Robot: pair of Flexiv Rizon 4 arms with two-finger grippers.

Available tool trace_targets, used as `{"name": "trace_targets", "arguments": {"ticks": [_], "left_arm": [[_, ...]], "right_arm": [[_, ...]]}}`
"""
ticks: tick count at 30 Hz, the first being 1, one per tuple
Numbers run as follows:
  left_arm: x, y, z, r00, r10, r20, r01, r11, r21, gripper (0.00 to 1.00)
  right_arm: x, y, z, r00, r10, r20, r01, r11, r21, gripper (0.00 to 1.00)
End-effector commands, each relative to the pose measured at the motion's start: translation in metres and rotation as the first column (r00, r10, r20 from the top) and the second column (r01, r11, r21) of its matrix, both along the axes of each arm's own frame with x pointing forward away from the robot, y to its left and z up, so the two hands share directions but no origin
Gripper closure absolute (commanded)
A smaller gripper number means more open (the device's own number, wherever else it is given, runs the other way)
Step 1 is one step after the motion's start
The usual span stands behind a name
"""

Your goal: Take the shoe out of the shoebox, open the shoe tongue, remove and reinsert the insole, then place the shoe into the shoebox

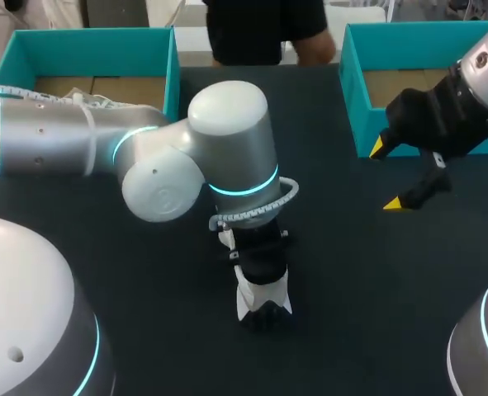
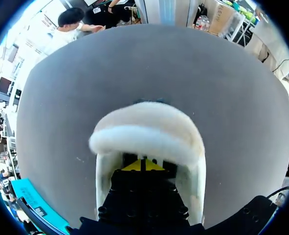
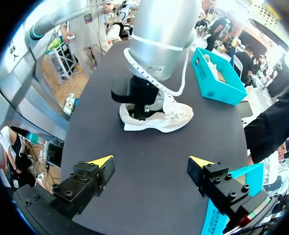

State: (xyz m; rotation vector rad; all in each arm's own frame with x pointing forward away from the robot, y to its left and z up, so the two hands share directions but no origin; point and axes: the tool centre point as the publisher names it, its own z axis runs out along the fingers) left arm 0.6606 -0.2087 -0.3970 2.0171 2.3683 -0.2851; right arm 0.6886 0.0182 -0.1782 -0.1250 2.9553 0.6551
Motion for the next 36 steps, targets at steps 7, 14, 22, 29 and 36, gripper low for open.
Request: {"name": "trace_targets", "arguments": {"ticks": [7,14,22,29,36], "left_arm": [[0.024,0.018,0.055,0.979,-0.004,0.202,-0.001,1.000,0.024,1.00],[0.045,0.015,0.057,0.944,-0.011,0.329,-0.007,0.999,0.053,1.00],[0.044,0.019,0.051,0.940,-0.008,0.340,-0.019,0.997,0.075,0.00],[0.047,0.022,0.052,0.939,0.001,0.344,-0.033,0.996,0.088,0.00],[0.047,0.023,0.057,0.941,0.004,0.340,-0.035,0.996,0.085,0.00]], "right_arm": [[0.002,0.001,-0.001,1.000,0.001,-0.004,-0.001,1.000,-0.003,0.00],[0.002,0.001,-0.001,1.000,0.001,-0.004,-0.001,1.000,-0.003,0.00],[0.002,0.001,-0.001,1.000,0.001,-0.004,-0.001,1.000,-0.003,0.00],[0.002,0.001,-0.001,1.000,0.001,-0.004,-0.001,1.000,-0.003,0.00],[0.002,0.001,-0.001,1.000,0.001,-0.004,-0.001,1.000,-0.003,0.00]]}}
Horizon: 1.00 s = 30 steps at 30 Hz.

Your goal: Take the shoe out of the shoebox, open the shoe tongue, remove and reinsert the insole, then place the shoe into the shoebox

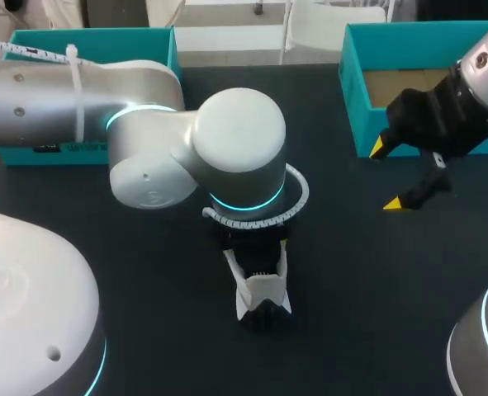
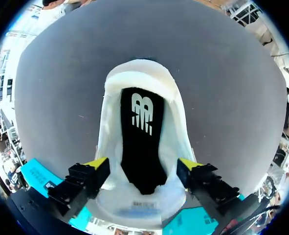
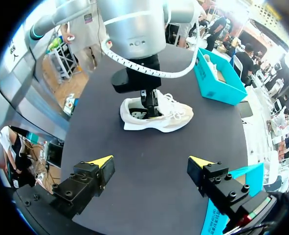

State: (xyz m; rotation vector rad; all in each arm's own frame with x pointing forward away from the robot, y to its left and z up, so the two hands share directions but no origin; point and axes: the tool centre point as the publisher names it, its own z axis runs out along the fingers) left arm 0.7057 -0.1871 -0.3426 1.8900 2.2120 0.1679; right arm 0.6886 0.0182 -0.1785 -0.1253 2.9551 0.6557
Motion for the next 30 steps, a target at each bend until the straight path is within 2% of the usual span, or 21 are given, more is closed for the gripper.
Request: {"name": "trace_targets", "arguments": {"ticks": [1,12,22,23,24,27,28,29,30], "left_arm": [[0.003,0.001,0.004,1.000,0.003,-0.004,-0.003,1.000,-0.001,0.00],[0.003,0.004,0.030,1.000,-0.020,0.004,0.020,0.999,-0.047,0.00],[0.022,0.005,0.044,1.000,0.006,0.022,-0.005,0.998,-0.065,0.00],[0.023,0.005,0.045,1.000,0.007,0.022,-0.006,0.998,-0.067,0.09],[0.024,0.005,0.045,1.000,0.012,0.027,-0.010,0.997,-0.074,0.22],[0.026,0.005,0.046,1.000,0.010,0.020,-0.009,0.997,-0.073,0.78],[0.025,0.006,0.047,1.000,0.009,0.020,-0.007,0.997,-0.074,0.81],[0.024,0.006,0.047,1.000,0.005,0.014,-0.004,0.997,-0.076,0.94],[0.022,0.006,0.046,1.000,0.004,0.013,-0.003,0.997,-0.076,0.94]], "right_arm": [[0.002,0.001,0.000,1.000,0.001,-0.004,-0.001,1.000,-0.003,0.00],[0.002,0.001,0.000,1.000,0.001,-0.004,-0.001,1.000,-0.003,0.00],[0.002,0.001,0.000,1.000,0.001,-0.004,-0.001,1.000,-0.003,0.00],[0.002,0.001,0.000,1.000,0.001,-0.004,-0.001,1.000,-0.003,0.00],[0.002,0.001,0.000,1.000,0.001,-0.004,-0.001,1.000,-0.003,0.00],[0.002,0.001,0.000,1.000,0.001,-0.004,-0.001,1.000,-0.003,0.00],[0.002,0.001,0.000,1.000,0.001,-0.004,-0.001,1.000,-0.003,0.00],[0.002,0.001,0.000,1.000,0.001,-0.004,-0.001,1.000,-0.003,0.00],[0.002,0.001,0.000,1.000,0.001,-0.004,-0.001,1.000,-0.003,0.00]]}}
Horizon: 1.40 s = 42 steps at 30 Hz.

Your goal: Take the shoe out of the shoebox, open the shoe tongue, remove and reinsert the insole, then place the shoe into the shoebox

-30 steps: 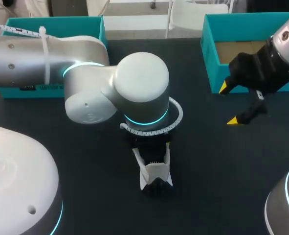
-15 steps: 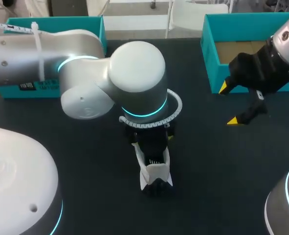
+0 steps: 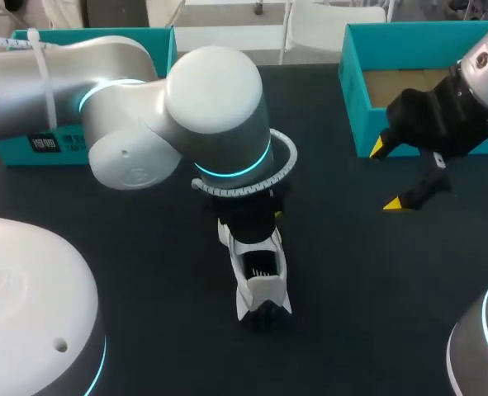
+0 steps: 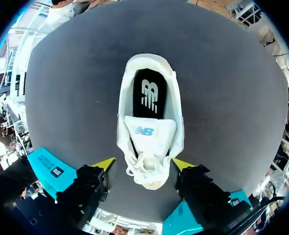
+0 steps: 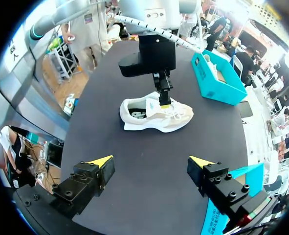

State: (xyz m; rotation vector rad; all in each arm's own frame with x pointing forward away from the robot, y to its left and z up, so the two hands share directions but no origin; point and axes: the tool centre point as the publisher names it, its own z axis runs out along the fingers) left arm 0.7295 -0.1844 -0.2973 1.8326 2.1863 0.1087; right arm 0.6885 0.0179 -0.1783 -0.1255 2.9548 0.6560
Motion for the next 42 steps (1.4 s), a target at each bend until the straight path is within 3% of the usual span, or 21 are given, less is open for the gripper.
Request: {"name": "trace_targets", "arguments": {"ticks": [1,3,9,15,19,24,26,28,29,30,42], "left_arm": [[-0.004,0.003,-0.001,1.000,-0.012,-0.010,0.012,1.000,-0.003,0.97],[-0.008,0.003,-0.005,1.000,-0.016,-0.019,0.016,1.000,-0.001,1.00],[-0.016,-0.002,-0.026,0.998,-0.019,-0.066,0.020,1.000,0.022,0.95],[-0.021,-0.005,-0.042,0.995,0.005,-0.098,-0.001,0.999,0.043,0.79],[-0.021,-0.003,-0.038,0.995,0.035,-0.097,-0.032,0.999,0.031,0.71],[-0.019,0.007,-0.018,0.985,0.144,-0.094,-0.140,0.989,0.048,0.69],[-0.024,0.013,-0.007,0.977,0.195,-0.090,-0.187,0.978,0.089,0.56],[-0.035,0.020,0.007,0.967,0.229,-0.116,-0.218,0.971,0.101,0.32],[-0.035,0.020,0.007,0.967,0.229,-0.116,-0.218,0.971,0.101,0.12],[-0.035,0.020,0.007,0.967,0.229,-0.116,-0.218,0.971,0.101,0.00],[-0.035,0.020,0.007,0.967,0.229,-0.116,-0.218,0.971,0.101,0.00]], "right_arm": [[0.002,0.002,-0.001,1.000,0.001,-0.004,-0.001,1.000,-0.003,0.00],[0.002,0.002,-0.001,1.000,0.001,-0.004,-0.001,1.000,-0.003,0.00],[0.002,0.002,-0.001,1.000,0.001,-0.004,-0.001,1.000,-0.003,0.00],[0.002,0.002,-0.001,1.000,0.001,-0.004,-0.001,1.000,-0.003,0.00],[0.002,0.002,-0.001,1.000,0.001,-0.004,-0.001,1.000,-0.003,0.00],[0.002,0.002,-0.001,1.000,0.001,-0.004,-0.001,1.000,-0.003,0.00],[0.002,0.002,-0.001,1.000,0.001,-0.004,-0.001,1.000,-0.003,0.00],[0.002,0.002,-0.001,1.000,0.001,-0.004,-0.001,1.000,-0.003,0.00],[0.002,0.002,-0.001,1.000,0.001,-0.004,-0.001,1.000,-0.003,0.00],[0.002,0.002,-0.001,1.000,0.001,-0.004,-0.001,1.000,-0.003,0.00],[0.002,0.002,-0.001,1.000,0.001,-0.004,-0.001,1.000,-0.003,0.00]]}}
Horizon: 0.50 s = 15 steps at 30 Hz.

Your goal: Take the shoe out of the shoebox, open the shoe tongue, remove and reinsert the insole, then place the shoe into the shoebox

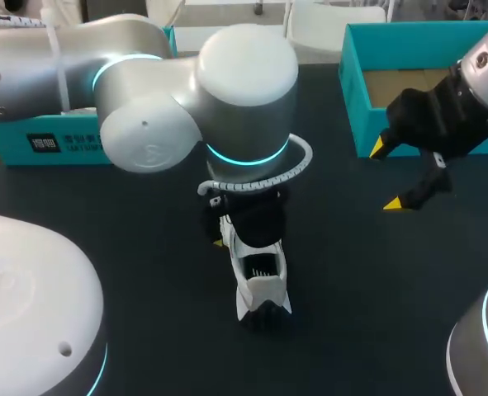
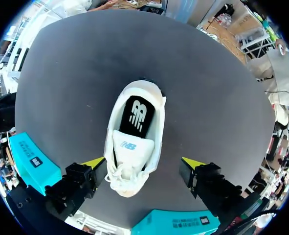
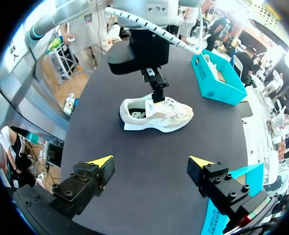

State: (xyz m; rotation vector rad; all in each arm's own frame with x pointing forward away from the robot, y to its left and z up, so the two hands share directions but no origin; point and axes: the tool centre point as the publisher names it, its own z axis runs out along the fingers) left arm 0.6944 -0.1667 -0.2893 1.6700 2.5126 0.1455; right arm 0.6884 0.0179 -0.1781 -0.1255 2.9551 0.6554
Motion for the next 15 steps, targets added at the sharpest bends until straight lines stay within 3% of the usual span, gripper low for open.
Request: {"name": "trace_targets", "arguments": {"ticks": [1,3,5,7,9,11,12,14,15], "left_arm": [[0.000,0.002,-0.001,1.000,-0.002,0.000,0.002,1.000,-0.003,0.00],[0.000,0.002,-0.001,1.000,-0.002,0.000,0.002,1.000,-0.003,0.00],[0.009,-0.009,-0.002,0.978,0.209,-0.025,-0.210,0.975,-0.068,0.00],[0.018,-0.016,-0.002,0.880,0.476,-0.002,-0.471,0.870,-0.146,0.00],[0.023,-0.011,0.003,0.714,0.691,-0.113,-0.699,0.695,-0.170,0.00],[0.030,-0.003,0.003,0.451,0.882,-0.138,-0.886,0.425,-0.183,0.00],[0.033,0.004,0.003,0.288,0.945,-0.155,-0.950,0.261,-0.173,0.00],[0.029,0.013,0.003,0.135,0.967,-0.218,-0.987,0.111,-0.117,0.00],[0.029,0.013,0.003,0.135,0.967,-0.218,-0.987,0.111,-0.117,0.00]], "right_arm": [[0.002,0.002,-0.001,1.000,0.000,-0.004,-0.001,1.000,-0.003,0.00],[0.002,0.002,-0.001,1.000,0.000,-0.004,-0.001,1.000,-0.003,0.00],[0.002,0.002,-0.001,1.000,0.000,-0.004,-0.001,1.000,-0.003,0.00],[0.002,0.002,-0.001,1.000,0.000,-0.004,-0.001,1.000,-0.003,0.00],[0.002,0.002,-0.001,1.000,0.000,-0.004,-0.001,1.000,-0.003,0.00],[0.002,0.002,-0.001,1.000,0.000,-0.004,-0.001,1.000,-0.003,0.00],[0.002,0.002,-0.001,1.000,0.000,-0.004,-0.001,1.000,-0.003,0.00],[0.002,0.002,-0.001,1.000,0.000,-0.004,-0.001,1.000,-0.003,0.00],[0.002,0.002,-0.001,1.000,0.000,-0.004,-0.001,1.000,-0.003,0.00]]}}
